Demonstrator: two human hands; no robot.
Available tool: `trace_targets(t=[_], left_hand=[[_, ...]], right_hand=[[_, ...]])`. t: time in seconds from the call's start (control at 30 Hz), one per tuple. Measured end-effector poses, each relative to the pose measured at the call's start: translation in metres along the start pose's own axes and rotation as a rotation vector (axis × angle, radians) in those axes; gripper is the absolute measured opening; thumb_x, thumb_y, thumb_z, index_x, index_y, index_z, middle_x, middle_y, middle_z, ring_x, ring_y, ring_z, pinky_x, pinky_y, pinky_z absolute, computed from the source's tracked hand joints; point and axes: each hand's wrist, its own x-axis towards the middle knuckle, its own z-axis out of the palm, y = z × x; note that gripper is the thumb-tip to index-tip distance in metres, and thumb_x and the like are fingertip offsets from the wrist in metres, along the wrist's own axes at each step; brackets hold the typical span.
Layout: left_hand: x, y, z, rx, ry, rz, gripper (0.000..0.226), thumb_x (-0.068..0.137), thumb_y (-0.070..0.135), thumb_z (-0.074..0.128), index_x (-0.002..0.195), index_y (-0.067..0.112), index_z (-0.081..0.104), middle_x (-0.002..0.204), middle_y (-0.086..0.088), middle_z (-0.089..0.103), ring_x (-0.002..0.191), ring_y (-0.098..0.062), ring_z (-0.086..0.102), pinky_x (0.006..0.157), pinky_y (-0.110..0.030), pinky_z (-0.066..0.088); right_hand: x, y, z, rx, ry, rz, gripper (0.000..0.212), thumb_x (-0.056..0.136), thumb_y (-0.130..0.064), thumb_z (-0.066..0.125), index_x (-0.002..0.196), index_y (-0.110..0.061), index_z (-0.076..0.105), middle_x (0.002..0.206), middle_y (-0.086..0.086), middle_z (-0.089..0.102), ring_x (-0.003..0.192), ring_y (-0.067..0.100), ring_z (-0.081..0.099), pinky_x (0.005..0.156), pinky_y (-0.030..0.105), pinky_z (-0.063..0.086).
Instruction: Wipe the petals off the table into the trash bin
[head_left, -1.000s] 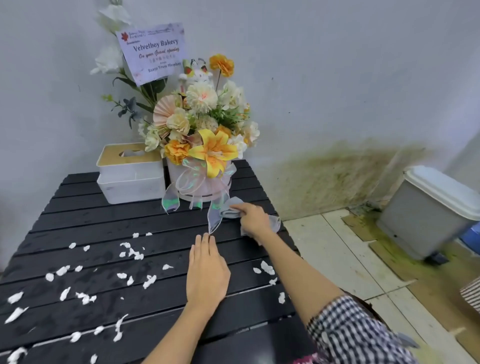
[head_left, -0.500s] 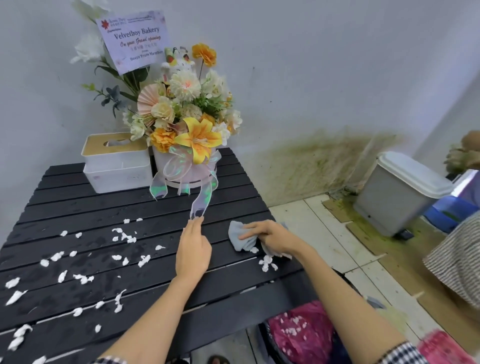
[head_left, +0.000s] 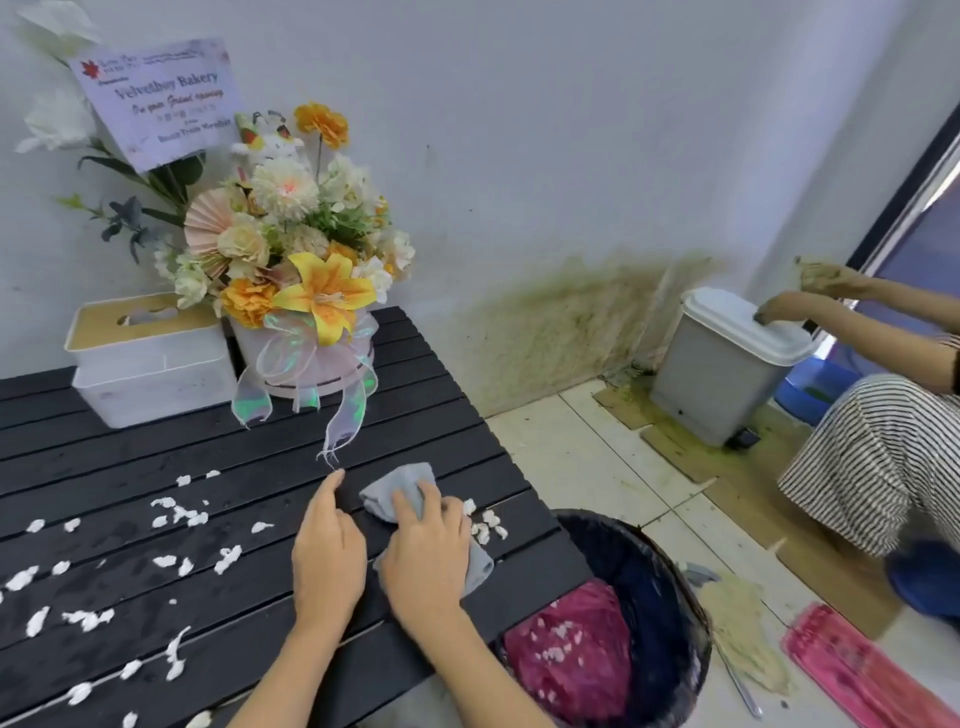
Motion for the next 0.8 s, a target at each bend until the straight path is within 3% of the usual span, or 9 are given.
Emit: trace_targets(t=[0.07,0.17,0.23,0.3,0.37,0.5,0.6,0.7,0.8], left_hand=[[-0.002,0.002,0.000,0.057,-0.049,0.044,0.044,0.092,0.003,0.034,0.133,0.014,0.043,0.137,-0.007,0.049,0.123,-0.027,0.046,0.094,-0.033,0.035],[-0.004,0.002,0.005,0.233,-0.140,0.251,0.043,0.091,0.005,0.029,0.130,0.009,0.047,0.130,-0.009,0.055,0.124,-0.027,0.047,0.106,-0.035,0.031],[-0.006,-0.001,0.011,0.380,-0.233,0.436,0.047,0.086,0.010,0.024,0.123,0.005,0.053,0.120,-0.010,0.062,0.120,-0.027,0.053,0.110,-0.032,0.025],[-0.005,-0.005,0.015,0.469,-0.276,0.542,0.048,0.084,0.012,0.024,0.116,0.004,0.058,0.112,-0.010,0.067,0.115,-0.027,0.058,0.107,-0.032,0.024],[-0.003,-0.006,0.015,0.499,-0.272,0.546,0.047,0.083,0.013,0.025,0.111,0.003,0.062,0.106,-0.010,0.069,0.111,-0.028,0.061,0.106,-0.033,0.025],[-0.004,-0.007,0.016,0.505,-0.225,0.532,0.047,0.083,0.015,0.024,0.104,0.002,0.065,0.102,-0.012,0.070,0.106,-0.030,0.063,0.104,-0.031,0.025],[-0.005,-0.003,0.017,0.499,-0.196,0.491,0.049,0.083,0.017,0.023,0.104,0.003,0.065,0.103,-0.011,0.070,0.108,-0.029,0.062,0.103,-0.032,0.030],[-0.004,0.001,0.017,0.510,-0.185,0.463,0.051,0.082,0.017,0.022,0.108,0.003,0.063,0.106,-0.011,0.069,0.111,-0.029,0.060,0.101,-0.039,0.039],[-0.004,0.000,0.016,0.497,-0.153,0.429,0.047,0.079,0.010,0.027,0.111,0.002,0.060,0.109,-0.014,0.067,0.114,-0.032,0.058,0.102,-0.042,0.039]], right_hand=[[0.008,0.007,0.000,-0.067,0.015,0.064,0.051,0.040,-0.022,0.077,0.090,-0.030,0.066,0.096,-0.003,0.068,0.081,0.018,0.046,0.072,0.026,0.045],[0.012,0.019,-0.007,-0.113,0.042,0.149,0.047,0.041,-0.018,0.075,0.087,-0.028,0.069,0.094,0.000,0.068,0.073,0.021,0.060,0.064,0.025,0.051],[0.013,0.040,-0.013,-0.166,0.110,0.200,0.038,0.050,-0.014,0.060,0.085,-0.026,0.072,0.091,0.002,0.068,0.069,0.022,0.061,0.060,0.026,0.049],[0.010,0.063,-0.026,-0.159,0.128,0.297,0.049,0.059,-0.012,0.038,0.090,-0.022,0.073,0.091,0.006,0.069,0.069,0.025,0.062,0.058,0.029,0.050],[0.007,0.084,-0.038,-0.142,0.147,0.407,0.058,0.061,-0.012,0.029,0.099,-0.020,0.072,0.092,0.010,0.069,0.071,0.028,0.062,0.060,0.033,0.051],[-0.005,0.140,-0.056,-0.040,0.185,0.556,0.044,0.087,-0.004,0.041,0.123,-0.021,0.059,0.109,0.013,0.060,0.093,0.032,0.055,0.078,0.040,0.045],[-0.012,0.159,-0.073,0.257,0.247,0.675,0.041,0.094,-0.010,0.039,0.133,-0.018,0.051,0.106,0.010,0.051,0.095,0.030,0.051,0.068,0.034,0.043],[-0.001,0.130,-0.083,0.323,0.434,0.548,0.038,0.092,-0.010,0.045,0.128,-0.018,0.054,0.096,0.003,0.046,0.091,0.022,0.049,0.063,0.026,0.036],[0.026,0.078,-0.073,0.321,0.374,0.414,0.036,0.085,-0.009,0.053,0.119,-0.021,0.060,0.100,0.005,0.051,0.088,0.021,0.052,0.071,0.033,0.048]])
